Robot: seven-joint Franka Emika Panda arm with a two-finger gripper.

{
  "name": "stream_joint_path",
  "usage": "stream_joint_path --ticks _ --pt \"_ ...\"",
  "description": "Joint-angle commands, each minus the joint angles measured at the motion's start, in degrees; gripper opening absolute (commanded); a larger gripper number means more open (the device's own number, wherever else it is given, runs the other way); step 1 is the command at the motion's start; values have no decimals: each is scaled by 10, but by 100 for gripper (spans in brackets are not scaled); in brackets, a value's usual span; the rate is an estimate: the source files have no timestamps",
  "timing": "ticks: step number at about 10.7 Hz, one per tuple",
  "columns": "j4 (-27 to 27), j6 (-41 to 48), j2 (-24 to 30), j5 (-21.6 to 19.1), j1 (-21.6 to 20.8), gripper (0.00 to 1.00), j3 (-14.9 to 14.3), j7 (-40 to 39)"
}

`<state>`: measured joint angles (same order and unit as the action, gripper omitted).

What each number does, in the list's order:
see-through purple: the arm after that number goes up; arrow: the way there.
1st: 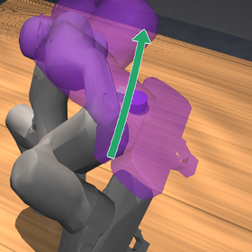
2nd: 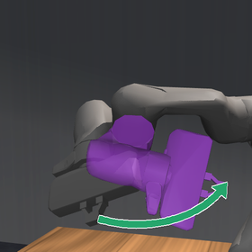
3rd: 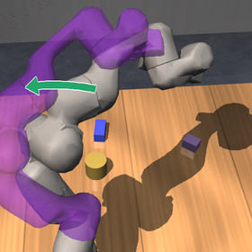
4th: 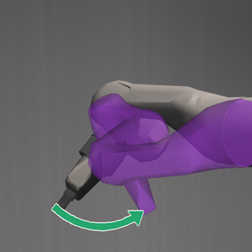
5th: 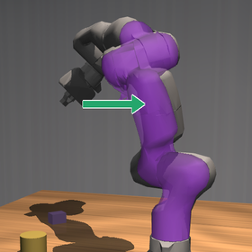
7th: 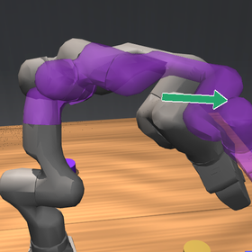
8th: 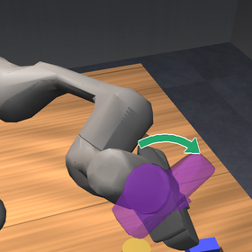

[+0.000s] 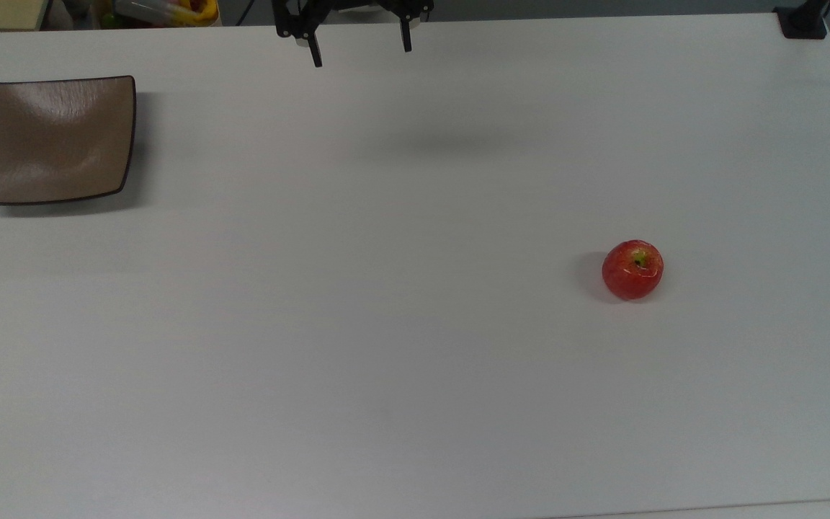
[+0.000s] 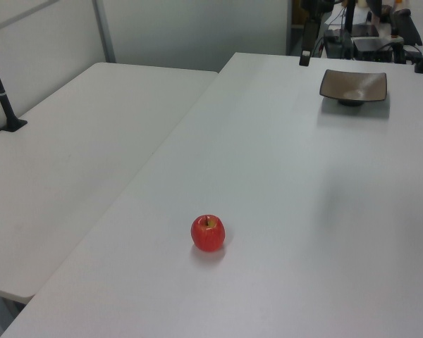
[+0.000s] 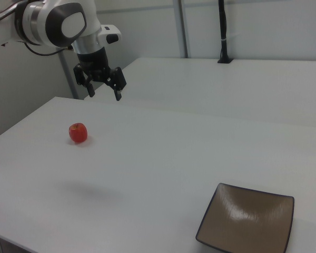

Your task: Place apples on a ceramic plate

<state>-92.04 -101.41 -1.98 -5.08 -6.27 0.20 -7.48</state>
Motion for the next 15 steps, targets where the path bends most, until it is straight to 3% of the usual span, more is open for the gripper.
stream_joint_path --ticks 1,13,15 --pt "-9 -11 8 9 -2 100 3 4" --pt "-5 43 16 8 -5 100 3 0" --pt "5 45 15 3 -24 100 3 4"
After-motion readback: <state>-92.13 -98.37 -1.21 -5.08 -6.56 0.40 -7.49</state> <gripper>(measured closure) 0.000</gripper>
